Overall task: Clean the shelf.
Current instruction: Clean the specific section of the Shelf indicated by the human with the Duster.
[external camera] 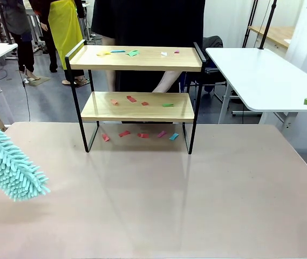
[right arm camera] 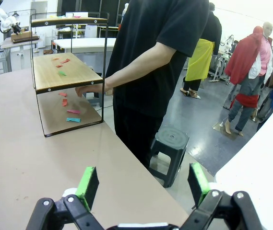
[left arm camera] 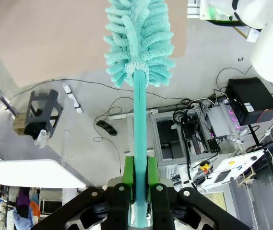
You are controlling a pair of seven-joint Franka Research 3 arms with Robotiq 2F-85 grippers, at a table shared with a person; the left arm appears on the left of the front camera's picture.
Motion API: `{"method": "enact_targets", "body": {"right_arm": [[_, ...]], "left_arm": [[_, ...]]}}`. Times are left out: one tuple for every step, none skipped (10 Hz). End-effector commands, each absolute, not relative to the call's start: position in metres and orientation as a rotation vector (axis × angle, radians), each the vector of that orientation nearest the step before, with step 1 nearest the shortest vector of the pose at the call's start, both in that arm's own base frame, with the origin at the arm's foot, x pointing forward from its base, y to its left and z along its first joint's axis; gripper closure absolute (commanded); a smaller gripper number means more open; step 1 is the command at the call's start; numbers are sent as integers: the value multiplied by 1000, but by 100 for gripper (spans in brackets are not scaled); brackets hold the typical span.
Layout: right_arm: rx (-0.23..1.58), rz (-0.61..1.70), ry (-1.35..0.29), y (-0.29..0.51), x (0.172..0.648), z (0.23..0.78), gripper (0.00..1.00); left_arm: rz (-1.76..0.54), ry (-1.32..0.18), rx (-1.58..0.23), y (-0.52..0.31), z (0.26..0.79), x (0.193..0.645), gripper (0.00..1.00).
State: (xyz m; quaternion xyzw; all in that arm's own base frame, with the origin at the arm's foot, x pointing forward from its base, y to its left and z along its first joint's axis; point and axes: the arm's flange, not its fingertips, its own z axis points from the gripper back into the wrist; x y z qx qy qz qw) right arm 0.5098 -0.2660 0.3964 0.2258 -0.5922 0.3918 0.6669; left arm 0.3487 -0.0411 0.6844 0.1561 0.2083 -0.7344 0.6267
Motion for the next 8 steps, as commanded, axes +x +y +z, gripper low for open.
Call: {"method": "enact_targets", "body": {"right_arm": [[498,875,-1324,-260,510,404,0],[498,875,-1324,-260,510,404,0],[498,875,-1324,-260,510,404,0],[498,875,-1324,-260,510,404,0],[498,875,-1324,-260,510,404,0],[498,875,-1324,-260,510,404,0],[498,875,-1324,-260,510,404,0],[498,875,-1324,-260,510,404,0]], "left_arm": [[-1684,474,360,-40,686,347,87],[-1684,474,360,-40,686,347,87],[-1684,474,360,-40,686,347,87],[-1684,474,360,-40,686,347,87],[-1684,474,360,-40,686,347,87],[-1684,474,360,-40,686,347,87],[-1684,474,360,-40,686,347,87],[-1684,474,360,-40,686,347,87]]}}
